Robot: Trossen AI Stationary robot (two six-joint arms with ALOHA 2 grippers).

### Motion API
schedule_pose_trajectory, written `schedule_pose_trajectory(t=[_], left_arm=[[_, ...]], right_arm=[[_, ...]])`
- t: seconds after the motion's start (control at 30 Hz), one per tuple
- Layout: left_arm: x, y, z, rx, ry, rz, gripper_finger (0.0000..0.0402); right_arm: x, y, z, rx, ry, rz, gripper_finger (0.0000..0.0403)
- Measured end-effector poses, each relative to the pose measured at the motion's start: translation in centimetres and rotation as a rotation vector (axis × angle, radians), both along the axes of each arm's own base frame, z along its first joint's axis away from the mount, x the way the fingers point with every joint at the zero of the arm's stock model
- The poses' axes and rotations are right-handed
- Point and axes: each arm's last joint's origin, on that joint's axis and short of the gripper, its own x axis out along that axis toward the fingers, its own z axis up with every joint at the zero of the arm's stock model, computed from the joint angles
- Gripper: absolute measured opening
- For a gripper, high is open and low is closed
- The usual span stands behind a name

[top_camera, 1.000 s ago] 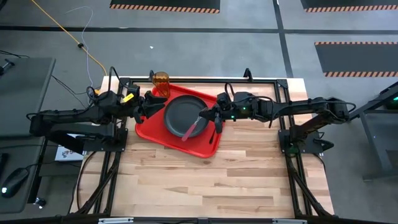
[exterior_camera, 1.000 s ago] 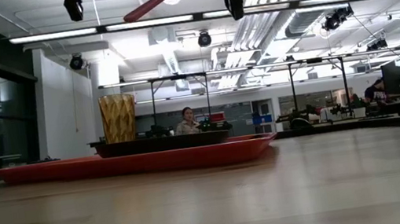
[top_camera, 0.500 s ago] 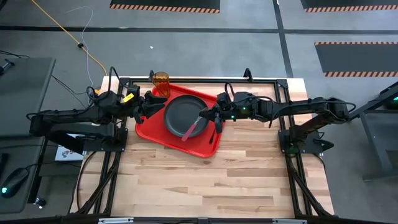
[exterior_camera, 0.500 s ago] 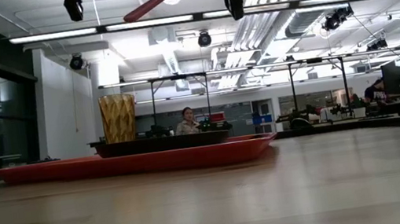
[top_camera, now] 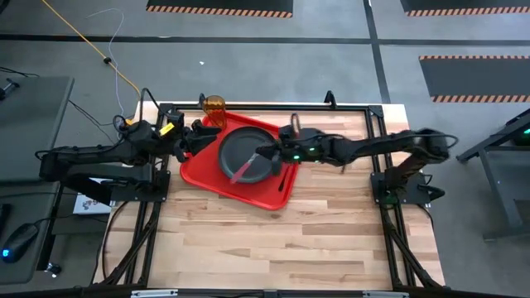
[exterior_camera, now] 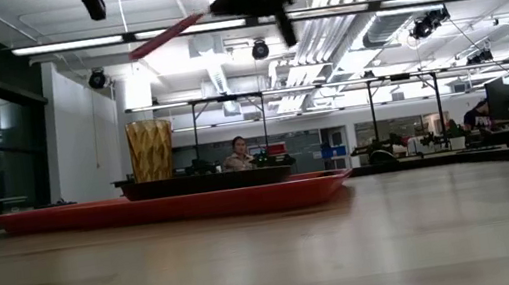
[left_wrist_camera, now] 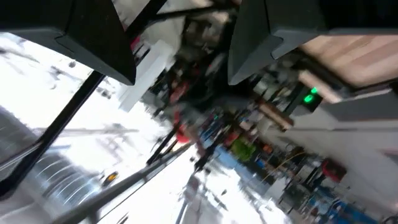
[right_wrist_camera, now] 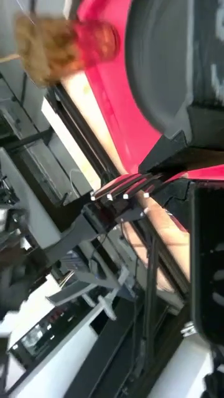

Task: Pick and place plate/cup/fork/spoon on tray
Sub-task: Put the pink fork on the red serving tray

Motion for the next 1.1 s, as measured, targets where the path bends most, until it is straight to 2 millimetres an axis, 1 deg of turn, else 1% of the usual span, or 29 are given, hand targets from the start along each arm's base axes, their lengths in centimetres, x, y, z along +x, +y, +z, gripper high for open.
schedule_pose_trajectory(t=[0.07, 0.13, 0.27, 0.37, 0.47, 0.53, 0.6, 0.63, 0.73, 0.8, 0.87, 0.97, 1.1], left_arm=[[-0.2, 0.0, 0.5, -0.007, -0.055, -0.006, 0.0244], [-0.4, -0.1, 1.1, -0.010, -0.125, -0.011, 0.0243], [-1.2, -0.2, 2.5, 0.019, -0.292, -0.014, 0.0244], [-1.7, -0.3, 3.2, 0.036, -0.379, -0.014, 0.0243], [-2.0, -0.3, 3.4, 0.039, -0.397, -0.014, 0.0243], [-2.1, -0.3, 3.5, 0.037, -0.402, -0.016, 0.0243], [-2.1, -0.3, 3.5, 0.037, -0.402, -0.016, 0.0244], [-2.1, -0.3, 3.5, 0.037, -0.401, -0.016, 0.0244], [-2.1, -0.3, 3.4, 0.037, -0.400, -0.016, 0.0243], [-2.1, -0.3, 3.5, 0.037, -0.399, -0.016, 0.0244], [-2.0, -0.3, 3.4, 0.037, -0.397, -0.016, 0.0243], [-2.0, -0.3, 3.4, 0.037, -0.393, -0.015, 0.0244], [-2.0, -0.3, 3.4, 0.038, -0.391, -0.014, 0.0243]], right_arm=[[1.9, -0.2, -1.1, 0.030, -0.009, 0.013, 0.0000], [4.1, -0.5, -1.7, 0.038, -0.008, 0.040, 0.0000], [8.6, -1.2, -2.0, 0.004, 0.004, 0.097, 0.0000], [11.5, -2.2, -2.5, -0.018, 0.074, 0.156, 0.0000], [13.2, -3.1, -3.4, -0.031, 0.181, 0.258, 0.0000], [13.4, -3.6, -3.5, -0.043, 0.243, 0.321, 0.0000], [13.0, -3.9, -3.1, -0.051, 0.277, 0.380, 0.0000], [12.5, -4.0, -2.8, -0.049, 0.307, 0.409, 0.0000], [10.5, -4.1, -1.8, -0.069, 0.420, 0.460, 0.0000], [8.8, -4.1, -1.3, -0.075, 0.483, 0.477, 0.0000], [6.8, -3.9, -1.3, -0.057, 0.523, 0.479, 0.0000], [2.9, -3.2, -1.9, 0.005, 0.552, 0.438, 0.0000], [-2.5, -2.3, -2.7, 0.127, 0.466, 0.322, 0.0000]])
